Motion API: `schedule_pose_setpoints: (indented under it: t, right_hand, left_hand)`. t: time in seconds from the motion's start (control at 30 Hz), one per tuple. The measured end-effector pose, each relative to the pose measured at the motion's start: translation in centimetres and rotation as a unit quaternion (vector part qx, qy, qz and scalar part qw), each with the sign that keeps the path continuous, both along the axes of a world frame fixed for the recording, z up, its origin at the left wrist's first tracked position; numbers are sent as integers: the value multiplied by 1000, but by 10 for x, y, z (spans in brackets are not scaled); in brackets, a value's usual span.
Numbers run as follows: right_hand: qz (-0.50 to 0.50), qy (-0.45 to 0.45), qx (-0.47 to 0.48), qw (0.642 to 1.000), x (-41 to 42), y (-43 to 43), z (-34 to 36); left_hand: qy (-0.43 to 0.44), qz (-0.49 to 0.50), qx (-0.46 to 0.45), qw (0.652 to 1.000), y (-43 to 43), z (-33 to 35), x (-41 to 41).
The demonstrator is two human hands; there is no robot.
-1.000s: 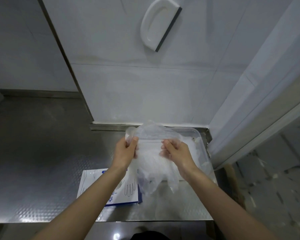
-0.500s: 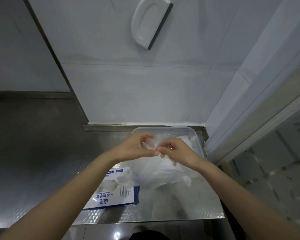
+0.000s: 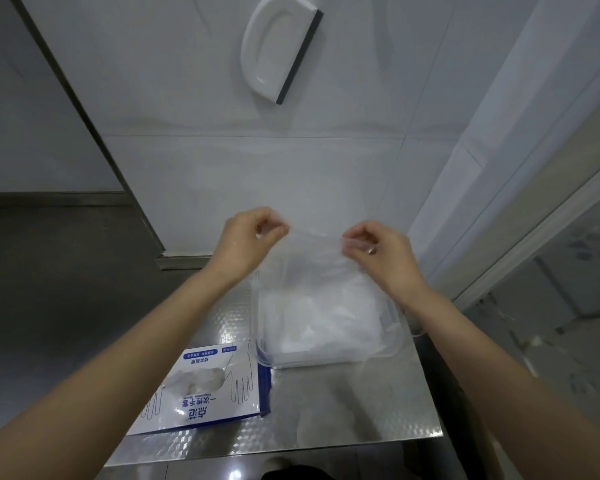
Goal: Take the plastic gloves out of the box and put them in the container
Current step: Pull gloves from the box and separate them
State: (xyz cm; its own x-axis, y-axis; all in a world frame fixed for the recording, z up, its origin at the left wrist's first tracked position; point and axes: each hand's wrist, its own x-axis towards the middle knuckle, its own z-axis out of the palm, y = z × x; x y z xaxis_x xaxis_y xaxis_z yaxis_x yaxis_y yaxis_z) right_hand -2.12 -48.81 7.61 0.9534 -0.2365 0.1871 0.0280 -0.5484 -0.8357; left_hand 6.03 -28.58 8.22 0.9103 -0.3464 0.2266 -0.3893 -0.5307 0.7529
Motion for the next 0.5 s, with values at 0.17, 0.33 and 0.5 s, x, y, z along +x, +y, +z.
schedule_pose_setpoints:
  t: [0.17,0.33,0.5]
  right_hand:
    - [-21,-204,-152,967,-16,0,9]
    - [113,-106,-254,955,-32,-3,-45]
    - [229,112,-312,915,-35,-2,-88]
  left_hand:
    - [-148,-46,-117,981,6,12,-25]
    - [-178,-196,141,954,31,-53,-34]
    - [-122,-267,317,902,29,-86,-37]
